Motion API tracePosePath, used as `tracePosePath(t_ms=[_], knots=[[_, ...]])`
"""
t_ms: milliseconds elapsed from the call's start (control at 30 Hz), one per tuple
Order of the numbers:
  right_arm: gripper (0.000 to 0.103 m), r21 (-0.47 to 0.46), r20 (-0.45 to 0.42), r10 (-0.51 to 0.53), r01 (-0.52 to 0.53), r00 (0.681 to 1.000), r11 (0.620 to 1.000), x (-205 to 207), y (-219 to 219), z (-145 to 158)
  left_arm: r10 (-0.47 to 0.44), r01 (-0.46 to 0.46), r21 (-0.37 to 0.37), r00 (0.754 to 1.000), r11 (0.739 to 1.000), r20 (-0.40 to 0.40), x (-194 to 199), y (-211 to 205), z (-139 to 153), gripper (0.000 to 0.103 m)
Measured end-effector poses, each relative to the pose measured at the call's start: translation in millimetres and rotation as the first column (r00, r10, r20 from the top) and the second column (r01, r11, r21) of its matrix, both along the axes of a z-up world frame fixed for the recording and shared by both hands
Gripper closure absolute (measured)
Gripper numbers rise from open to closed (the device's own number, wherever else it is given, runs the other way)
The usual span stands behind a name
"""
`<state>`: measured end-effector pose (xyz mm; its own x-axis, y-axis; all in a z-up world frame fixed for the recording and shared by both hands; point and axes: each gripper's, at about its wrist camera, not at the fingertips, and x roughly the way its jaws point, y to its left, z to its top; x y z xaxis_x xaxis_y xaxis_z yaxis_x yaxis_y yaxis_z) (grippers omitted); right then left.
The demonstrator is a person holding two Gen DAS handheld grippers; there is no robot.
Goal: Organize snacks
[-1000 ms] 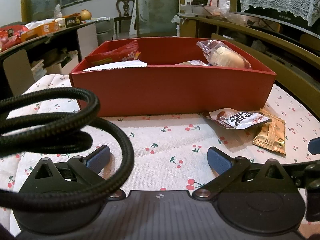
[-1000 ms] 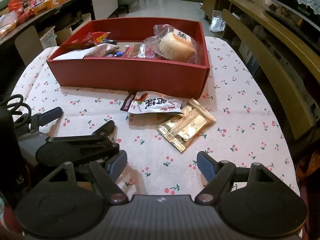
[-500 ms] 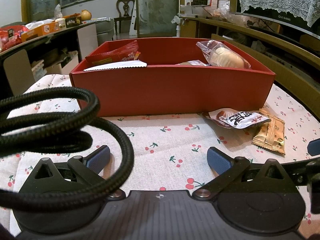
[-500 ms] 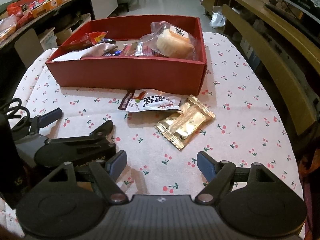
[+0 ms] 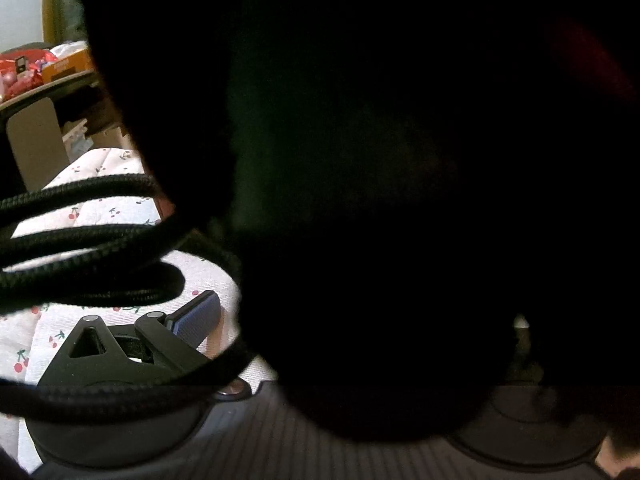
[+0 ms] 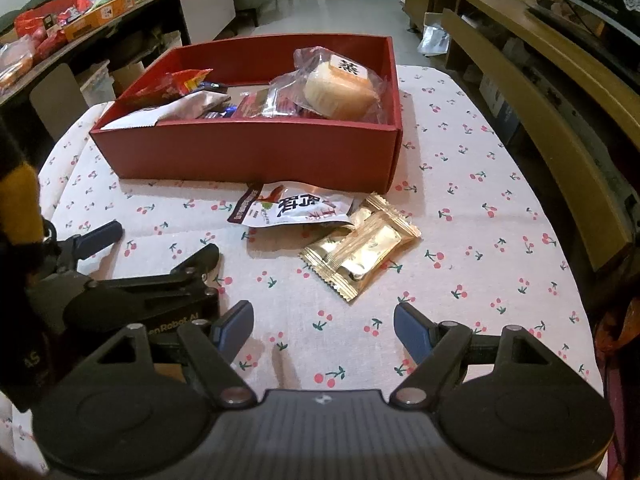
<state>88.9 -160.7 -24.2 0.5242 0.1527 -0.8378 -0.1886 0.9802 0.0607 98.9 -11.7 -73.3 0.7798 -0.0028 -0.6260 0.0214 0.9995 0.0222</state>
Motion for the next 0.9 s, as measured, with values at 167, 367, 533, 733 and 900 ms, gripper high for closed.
tracePosePath(t_ms=[167,367,533,733,900], knots=[[0.009,-0.007,-0.008,0.006,-0.007,1.0,1.0,1.0,2.9,-2.3,-0.001,0.001,-0.001,1.0,1.0,-0.002,2.4,-0.5,1.1,0.0],[0.009,-0.008,-0.009,0.003,-0.003,1.0,1.0,1.3,2.8,-2.6,-0.001,0.001,0.006,1.0,1.0,-0.004,5.3,-2.8,1.9,0.0],[0.009,-0.003,-0.007,0.001,-0.001,1.0,1.0,1.2,2.5,-1.8,-0.001,0.001,0.009,1.0,1.0,-0.005,7.5,-4.7,2.6,0.0],[0.009,0.015,0.002,-0.014,0.014,1.0,1.0,1.6,-1.9,2.6,-0.002,0.002,0.011,1.0,1.0,-0.004,5.2,-5.1,1.6,0.0],[0.009,0.013,0.01,-0.026,0.025,1.0,1.0,3.9,1.5,5.8,-0.002,0.002,0.012,1.0,1.0,-0.004,-0.2,-1.5,-1.2,0.0]])
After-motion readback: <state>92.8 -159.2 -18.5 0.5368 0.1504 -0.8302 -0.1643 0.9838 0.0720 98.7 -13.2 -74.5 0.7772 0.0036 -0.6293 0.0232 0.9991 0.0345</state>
